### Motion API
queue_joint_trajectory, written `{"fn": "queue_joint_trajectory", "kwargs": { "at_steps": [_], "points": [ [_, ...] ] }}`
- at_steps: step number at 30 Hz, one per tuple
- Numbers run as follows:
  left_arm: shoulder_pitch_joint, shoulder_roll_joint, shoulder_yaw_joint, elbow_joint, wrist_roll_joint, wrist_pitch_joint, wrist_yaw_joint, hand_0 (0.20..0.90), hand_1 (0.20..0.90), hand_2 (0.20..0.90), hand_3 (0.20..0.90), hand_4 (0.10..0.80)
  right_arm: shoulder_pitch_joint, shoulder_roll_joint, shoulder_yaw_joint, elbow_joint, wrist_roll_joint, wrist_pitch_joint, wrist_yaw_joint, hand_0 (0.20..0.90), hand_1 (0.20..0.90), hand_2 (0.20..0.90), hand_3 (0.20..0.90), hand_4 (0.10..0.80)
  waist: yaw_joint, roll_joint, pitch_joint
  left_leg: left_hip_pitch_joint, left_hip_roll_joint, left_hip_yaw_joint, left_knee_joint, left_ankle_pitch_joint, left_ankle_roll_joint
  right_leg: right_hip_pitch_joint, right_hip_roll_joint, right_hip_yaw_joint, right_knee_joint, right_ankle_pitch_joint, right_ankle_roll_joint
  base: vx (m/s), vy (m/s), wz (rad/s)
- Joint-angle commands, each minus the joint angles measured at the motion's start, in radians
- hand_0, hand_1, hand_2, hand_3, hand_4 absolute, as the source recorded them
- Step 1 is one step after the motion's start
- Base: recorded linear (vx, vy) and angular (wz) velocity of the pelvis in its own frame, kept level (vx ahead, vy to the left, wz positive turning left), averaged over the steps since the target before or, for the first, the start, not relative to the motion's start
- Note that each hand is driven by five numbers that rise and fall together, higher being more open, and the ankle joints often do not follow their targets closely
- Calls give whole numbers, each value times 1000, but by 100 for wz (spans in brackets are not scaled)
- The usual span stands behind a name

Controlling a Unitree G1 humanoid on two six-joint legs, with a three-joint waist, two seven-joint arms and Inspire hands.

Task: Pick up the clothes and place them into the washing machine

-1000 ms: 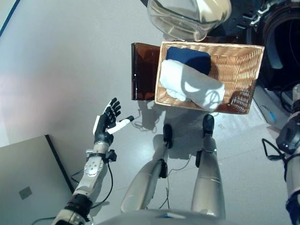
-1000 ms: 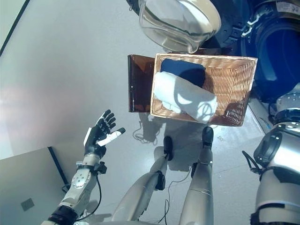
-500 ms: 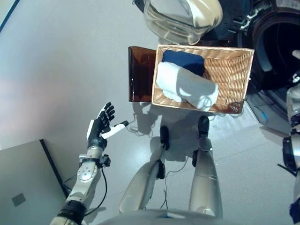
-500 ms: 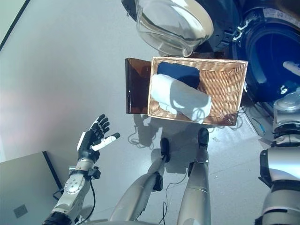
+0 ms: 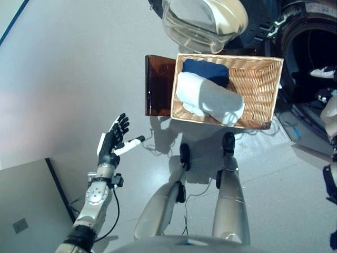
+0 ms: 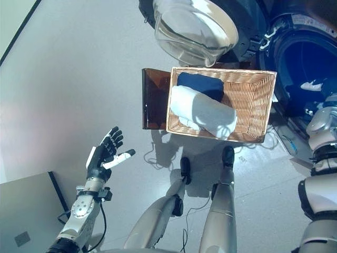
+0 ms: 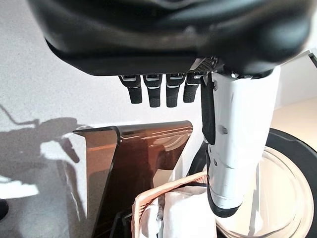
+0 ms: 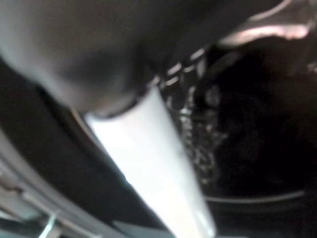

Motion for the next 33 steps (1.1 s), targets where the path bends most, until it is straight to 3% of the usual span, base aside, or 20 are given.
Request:
{"fn": "queue_joint_trajectory", "kwargs": {
  "at_steps": [1, 3, 6, 13, 22, 27, 28, 30, 31, 33],
  "points": [
    [6, 16, 59, -34, 22, -94, 40, 900, 900, 900, 900, 800, 55, -78, 2, -69, 30, -30, -55, 900, 900, 900, 900, 800, 14, -41, -86, 37, 13, 5, -8, -58, -141, 100, 20, 4, -91, -21, -5, -4, 19, -5],
    [1, 16, 57, -29, 25, -95, 46, 900, 900, 900, 900, 800, 78, -61, -25, -71, 42, -30, -63, 900, 900, 900, 900, 800, 14, -41, -84, 38, 12, 6, -8, -58, -140, 100, 20, 6, -91, -21, -5, -2, 10, -3],
    [-16, 0, 68, -13, 36, -99, 70, 900, 900, 900, 900, 800, 147, 34, -106, -79, 95, -41, -93, 900, 900, 900, 900, 800, 11, -36, -77, 38, 10, 7, -8, -60, -137, 100, 19, 10, -95, -18, -4, -1, 21, -7],
    [-27, -16, 71, -4, 57, -111, 98, 900, 900, 900, 900, 800, 251, 189, -157, -99, 126, -70, -129, 900, 900, 900, 900, 800, 10, -31, -70, 37, 5, 10, -8, -62, -132, 99, 15, 15, -100, -14, -3, -1, 2, -1],
    [-10, -17, 71, -8, 69, -130, 108, 900, 900, 900, 900, 800, 397, 291, -197, -318, 117, -130, -130, 900, 900, 900, 900, 800, 2, -36, -72, 37, 4, 12, -8, -61, -130, 101, 14, 12, -104, -13, -2, 0, 0, 0],
    [10, -4, 68, -11, 59, -139, 110, 900, 900, 900, 900, 800, 528, 354, -283, -485, 240, -231, -90, 900, 900, 900, 900, 800, -15, -49, -70, 35, 7, 10, -8, -60, -129, 104, 14, 8, -110, -11, 0, 0, 0, 0],
    [15, 2, 64, -10, 54, -139, 108, 900, 900, 900, 900, 800, 577, 393, -315, -528, 362, -293, -38, 900, 900, 900, 900, 800, -25, -55, -67, 39, 9, 8, -8, -63, -129, 108, 14, 6, -109, -15, 0, 0, 0, 0],
    [18, 6, 63, -10, 51, -138, 106, 900, 900, 900, 900, 800, 600, 413, -328, -555, 422, -323, -3, 900, 900, 900, 900, 800, -27, -58, -70, 35, 9, 9, -8, -61, -129, 104, 15, 6, -112, -11, 1, 0, 0, 0],
    [27, 3, 62, -9, 44, -135, 100, 900, 900, 900, 900, 800, 635, 469, -368, -579, 601, -391, 78, 900, 900, 900, 900, 800, -35, -62, -69, 41, 10, 11, -8, -66, -129, 109, 16, 6, -112, -15, 1, 0, 0, 0],
    [30, 1, 61, -8, 40, -131, 97, 900, 900, 900, 900, 800, 650, 498, -377, -578, 684, -416, 125, 900, 900, 900, 900, 800, -37, -64, -72, 38, 11, 12, -8, -64, -129, 106, 16, 6, -115, -12, 1, 7, -2, -2]
  ]
}}
